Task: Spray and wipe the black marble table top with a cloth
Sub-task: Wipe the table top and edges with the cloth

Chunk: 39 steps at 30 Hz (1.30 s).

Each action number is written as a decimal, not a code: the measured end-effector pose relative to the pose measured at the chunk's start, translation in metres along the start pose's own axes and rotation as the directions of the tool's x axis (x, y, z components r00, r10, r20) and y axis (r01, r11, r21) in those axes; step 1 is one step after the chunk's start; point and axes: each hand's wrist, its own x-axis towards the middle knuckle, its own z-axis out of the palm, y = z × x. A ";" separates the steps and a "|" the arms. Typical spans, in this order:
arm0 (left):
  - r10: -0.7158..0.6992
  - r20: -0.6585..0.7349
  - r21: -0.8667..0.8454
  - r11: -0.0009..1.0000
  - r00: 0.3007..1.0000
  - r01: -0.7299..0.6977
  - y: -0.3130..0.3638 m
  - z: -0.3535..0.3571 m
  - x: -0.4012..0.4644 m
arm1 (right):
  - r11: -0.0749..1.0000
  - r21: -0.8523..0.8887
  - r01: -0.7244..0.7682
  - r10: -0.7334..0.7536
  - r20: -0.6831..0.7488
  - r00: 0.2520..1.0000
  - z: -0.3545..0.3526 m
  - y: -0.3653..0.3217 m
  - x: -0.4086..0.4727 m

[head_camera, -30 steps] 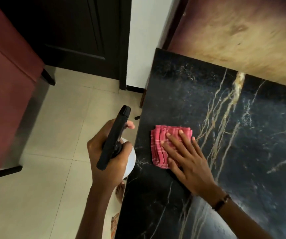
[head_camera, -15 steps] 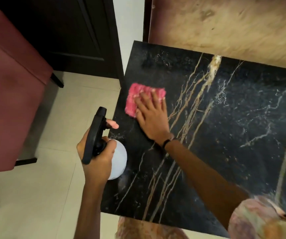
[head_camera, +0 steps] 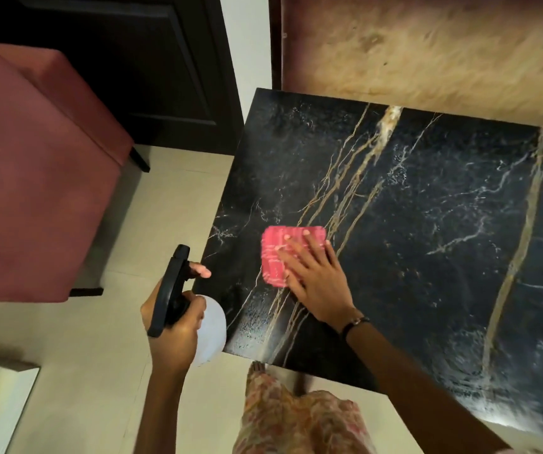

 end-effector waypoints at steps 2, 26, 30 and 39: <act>0.014 0.006 -0.011 1.000 1.000 -0.013 -0.001 -0.006 -0.007 | 0.982 0.077 -0.173 0.176 -0.033 0.984 -0.001 -0.005 -0.014; 0.036 0.164 -0.121 0.992 0.986 -0.016 0.001 -0.072 -0.021 | 0.989 -0.022 0.144 -0.143 0.039 0.989 0.022 -0.091 -0.088; 0.038 0.201 -0.141 0.990 0.979 -0.009 0.005 -0.062 -0.017 | 0.982 0.124 -0.139 0.134 0.050 0.990 0.020 -0.126 -0.073; -0.033 0.233 -0.168 0.983 0.972 0.074 0.024 -0.044 -0.019 | 0.967 0.204 -0.151 0.107 0.211 0.972 -0.007 -0.128 -0.065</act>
